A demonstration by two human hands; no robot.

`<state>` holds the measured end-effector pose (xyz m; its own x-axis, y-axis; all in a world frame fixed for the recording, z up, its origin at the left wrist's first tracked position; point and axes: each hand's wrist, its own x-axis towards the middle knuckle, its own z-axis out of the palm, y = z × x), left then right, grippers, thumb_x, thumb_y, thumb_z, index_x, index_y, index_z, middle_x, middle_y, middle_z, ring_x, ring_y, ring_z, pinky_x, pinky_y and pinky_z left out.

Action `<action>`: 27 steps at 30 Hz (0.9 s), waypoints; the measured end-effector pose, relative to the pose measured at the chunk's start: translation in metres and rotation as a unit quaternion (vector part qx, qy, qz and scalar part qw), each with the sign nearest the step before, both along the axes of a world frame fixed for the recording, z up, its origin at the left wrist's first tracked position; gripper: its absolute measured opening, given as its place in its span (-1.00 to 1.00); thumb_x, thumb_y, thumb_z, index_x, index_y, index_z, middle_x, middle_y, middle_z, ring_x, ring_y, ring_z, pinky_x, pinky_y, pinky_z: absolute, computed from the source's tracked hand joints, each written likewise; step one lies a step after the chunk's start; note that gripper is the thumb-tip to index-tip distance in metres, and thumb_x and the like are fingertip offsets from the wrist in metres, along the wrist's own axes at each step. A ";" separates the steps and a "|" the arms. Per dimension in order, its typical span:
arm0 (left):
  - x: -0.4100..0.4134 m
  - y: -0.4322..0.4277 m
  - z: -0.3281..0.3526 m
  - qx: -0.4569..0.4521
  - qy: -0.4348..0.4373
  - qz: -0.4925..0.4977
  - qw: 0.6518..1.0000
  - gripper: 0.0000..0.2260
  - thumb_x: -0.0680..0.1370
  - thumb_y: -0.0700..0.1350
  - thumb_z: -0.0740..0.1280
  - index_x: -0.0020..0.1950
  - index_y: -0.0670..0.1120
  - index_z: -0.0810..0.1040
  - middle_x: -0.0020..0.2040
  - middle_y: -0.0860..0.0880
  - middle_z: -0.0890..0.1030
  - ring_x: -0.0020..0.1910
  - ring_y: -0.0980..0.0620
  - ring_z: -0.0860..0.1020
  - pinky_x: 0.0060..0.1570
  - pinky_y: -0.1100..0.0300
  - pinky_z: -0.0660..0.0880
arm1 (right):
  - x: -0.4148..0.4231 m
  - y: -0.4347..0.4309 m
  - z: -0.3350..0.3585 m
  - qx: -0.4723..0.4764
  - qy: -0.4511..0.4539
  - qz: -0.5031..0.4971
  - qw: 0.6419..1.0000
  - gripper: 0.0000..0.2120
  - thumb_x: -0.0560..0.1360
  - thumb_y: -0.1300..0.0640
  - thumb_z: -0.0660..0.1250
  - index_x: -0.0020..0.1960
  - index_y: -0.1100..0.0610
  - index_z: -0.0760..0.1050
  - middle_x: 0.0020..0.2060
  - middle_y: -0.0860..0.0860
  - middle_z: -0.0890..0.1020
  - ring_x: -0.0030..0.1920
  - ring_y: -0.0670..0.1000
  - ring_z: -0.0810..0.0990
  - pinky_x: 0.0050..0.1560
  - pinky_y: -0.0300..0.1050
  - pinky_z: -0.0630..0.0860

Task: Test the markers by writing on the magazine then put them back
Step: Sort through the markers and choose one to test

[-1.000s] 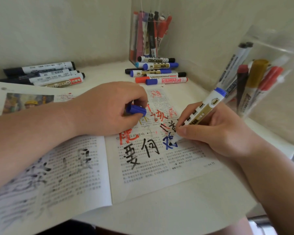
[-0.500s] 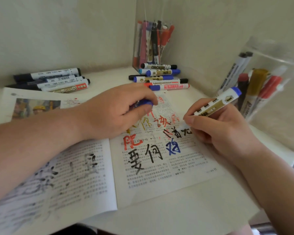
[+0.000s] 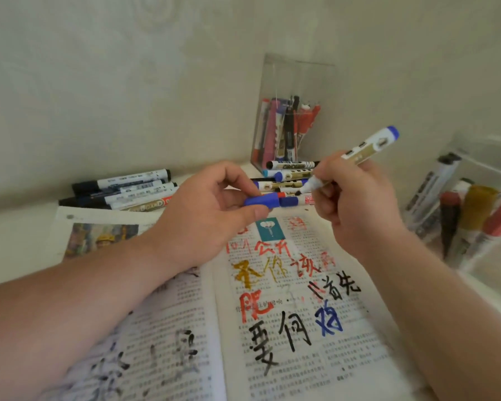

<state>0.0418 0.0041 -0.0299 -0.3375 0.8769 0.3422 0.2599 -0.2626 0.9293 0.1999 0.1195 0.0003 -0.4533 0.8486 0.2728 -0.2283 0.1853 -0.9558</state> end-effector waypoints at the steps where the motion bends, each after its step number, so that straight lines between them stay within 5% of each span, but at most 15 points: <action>1: 0.000 0.000 0.000 0.003 -0.010 -0.003 1.000 -0.74 0.43 -0.36 0.51 -0.07 -0.09 0.51 -0.16 0.04 0.72 -0.08 -0.07 0.72 0.14 -0.21 0.59 | 0.002 0.001 -0.005 0.000 0.000 0.005 1.000 -0.87 0.31 0.26 0.28 -0.33 0.22 0.32 -0.46 0.07 0.26 -0.45 0.03 0.13 -0.52 -0.24 0.12; 5: 0.006 0.000 0.001 0.021 -0.023 -0.015 0.999 -0.76 0.35 -0.17 0.51 -0.07 -0.08 0.53 -0.14 0.00 0.72 -0.05 -0.16 0.72 0.16 -0.30 0.56 | 0.009 -0.001 -0.014 -0.014 0.008 0.051 0.999 -0.92 0.37 0.25 0.29 -0.22 0.27 0.42 -0.42 0.12 0.28 -0.42 0.09 0.14 -0.49 -0.22 0.14; 10: 0.013 0.000 -0.001 0.015 -0.039 -0.039 0.998 -0.67 0.31 -0.22 0.51 0.02 -0.12 0.50 -0.11 -0.01 0.69 -0.08 -0.17 0.72 0.07 -0.18 0.62 | 0.008 -0.005 -0.020 0.002 -0.031 0.105 0.994 -0.99 0.39 0.21 0.36 -0.20 0.13 0.56 -0.45 0.11 0.39 -0.45 0.06 0.28 -0.47 -0.20 0.17; 14: 0.013 -0.005 -0.004 -0.034 0.089 -0.016 0.995 -0.50 0.38 -0.23 0.59 0.21 0.07 0.50 -0.12 0.03 0.70 -0.13 0.06 0.70 -0.01 0.15 0.63 | 0.014 -0.005 -0.022 0.066 -0.102 0.151 0.981 -0.93 0.46 0.19 0.46 -0.10 0.19 0.64 -0.43 0.07 0.49 -0.46 0.00 0.37 -0.46 -0.22 0.29; 18: 0.016 -0.007 -0.003 -0.085 0.197 -0.019 0.976 -0.37 0.42 -0.13 0.58 0.37 0.20 0.39 -0.12 0.17 0.69 -0.08 0.22 0.66 -0.01 0.39 0.49 | 0.016 -0.007 -0.021 0.165 -0.195 0.172 0.951 -0.95 0.56 0.30 0.40 -0.06 0.24 0.64 -0.48 -0.16 0.57 -0.50 -0.19 0.48 -0.42 -0.40 0.38; 23: 0.014 -0.006 -0.005 -0.099 0.183 -0.032 0.978 -0.41 0.44 -0.23 0.53 0.36 0.15 0.41 -0.12 0.05 0.68 -0.13 0.10 0.67 -0.04 0.16 0.60 | 0.012 -0.007 -0.021 0.186 -0.239 0.145 0.942 -0.81 0.62 0.15 0.33 -0.17 0.03 0.59 -0.52 -0.22 0.53 -0.49 -0.21 0.49 -0.40 -0.40 0.36; 27: 0.013 -0.005 -0.006 -0.105 0.176 -0.042 0.978 -0.39 0.43 -0.25 0.54 0.34 0.18 0.40 -0.13 0.05 0.67 -0.14 0.09 0.67 -0.04 0.17 0.61 | 0.009 -0.005 -0.026 0.213 -0.258 0.120 0.935 -0.91 0.59 0.09 0.39 0.06 0.06 0.62 -0.39 -0.16 0.60 -0.41 -0.16 0.52 -0.31 -0.25 0.44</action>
<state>0.0548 -0.0007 -0.0356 -0.1556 0.9599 0.2334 0.5594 -0.1091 0.8217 0.2090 0.1148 -0.0256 -0.7814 0.5693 0.2555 0.1587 0.5773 -0.8010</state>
